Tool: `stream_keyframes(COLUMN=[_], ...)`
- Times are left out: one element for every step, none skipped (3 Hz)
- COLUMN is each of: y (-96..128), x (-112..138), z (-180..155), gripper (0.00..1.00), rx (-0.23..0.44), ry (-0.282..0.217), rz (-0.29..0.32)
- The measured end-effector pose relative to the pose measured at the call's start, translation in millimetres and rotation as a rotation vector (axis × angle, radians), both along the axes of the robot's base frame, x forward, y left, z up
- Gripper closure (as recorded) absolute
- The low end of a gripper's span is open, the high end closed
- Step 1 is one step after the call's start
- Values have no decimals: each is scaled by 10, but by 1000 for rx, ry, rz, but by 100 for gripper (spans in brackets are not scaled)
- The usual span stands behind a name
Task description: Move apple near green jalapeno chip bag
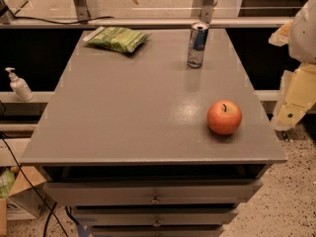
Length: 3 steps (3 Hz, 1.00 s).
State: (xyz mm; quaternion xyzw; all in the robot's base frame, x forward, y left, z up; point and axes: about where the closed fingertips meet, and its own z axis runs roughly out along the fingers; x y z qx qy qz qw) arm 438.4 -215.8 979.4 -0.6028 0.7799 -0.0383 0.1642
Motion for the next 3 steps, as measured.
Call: stream_keyframes(y=[1,61,170], x=[1,96,336], z=[3,-52,-232], gripper=[0,0,0], rx=[0,40,121], ry=[-2,-41,-41], rz=[0,34,52])
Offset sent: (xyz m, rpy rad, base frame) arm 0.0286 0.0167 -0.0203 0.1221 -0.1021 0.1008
